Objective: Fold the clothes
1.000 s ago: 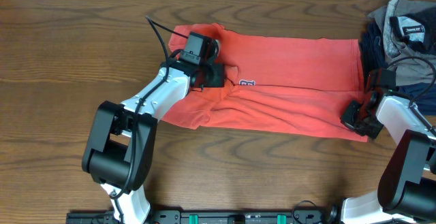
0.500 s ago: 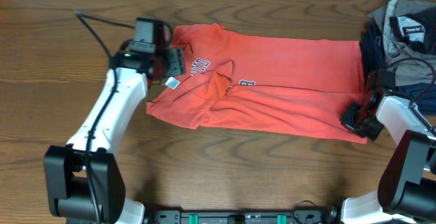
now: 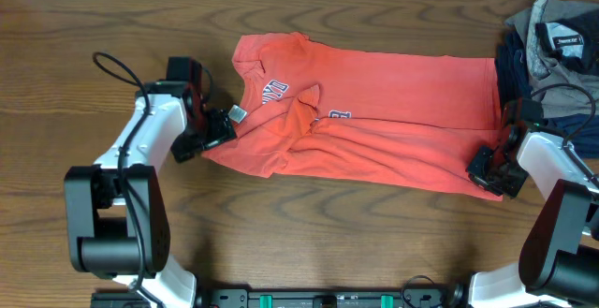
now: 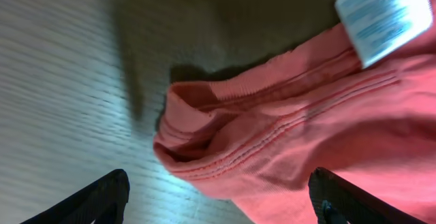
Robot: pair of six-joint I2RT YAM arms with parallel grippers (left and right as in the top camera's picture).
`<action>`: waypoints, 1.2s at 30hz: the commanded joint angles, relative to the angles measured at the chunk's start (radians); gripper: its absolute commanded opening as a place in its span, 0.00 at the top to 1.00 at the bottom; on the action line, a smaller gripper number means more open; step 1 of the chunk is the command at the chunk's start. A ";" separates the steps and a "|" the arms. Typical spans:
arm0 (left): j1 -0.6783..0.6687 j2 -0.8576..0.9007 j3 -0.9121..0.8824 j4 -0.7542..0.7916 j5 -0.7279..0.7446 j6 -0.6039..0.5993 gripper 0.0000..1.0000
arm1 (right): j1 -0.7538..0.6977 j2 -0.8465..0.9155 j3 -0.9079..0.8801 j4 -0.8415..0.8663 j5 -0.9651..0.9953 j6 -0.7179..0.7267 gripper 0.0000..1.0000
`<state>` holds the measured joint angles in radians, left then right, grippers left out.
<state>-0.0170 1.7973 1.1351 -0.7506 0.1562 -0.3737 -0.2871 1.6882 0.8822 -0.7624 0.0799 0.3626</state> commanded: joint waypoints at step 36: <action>0.008 -0.201 -0.151 -0.402 -0.101 -0.219 0.83 | -0.111 0.017 -0.007 -0.233 0.061 0.013 0.93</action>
<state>-0.0147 1.6657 0.9852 -1.1580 0.0746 -0.5674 -0.3870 1.6951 0.8612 -0.9951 0.1707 0.3820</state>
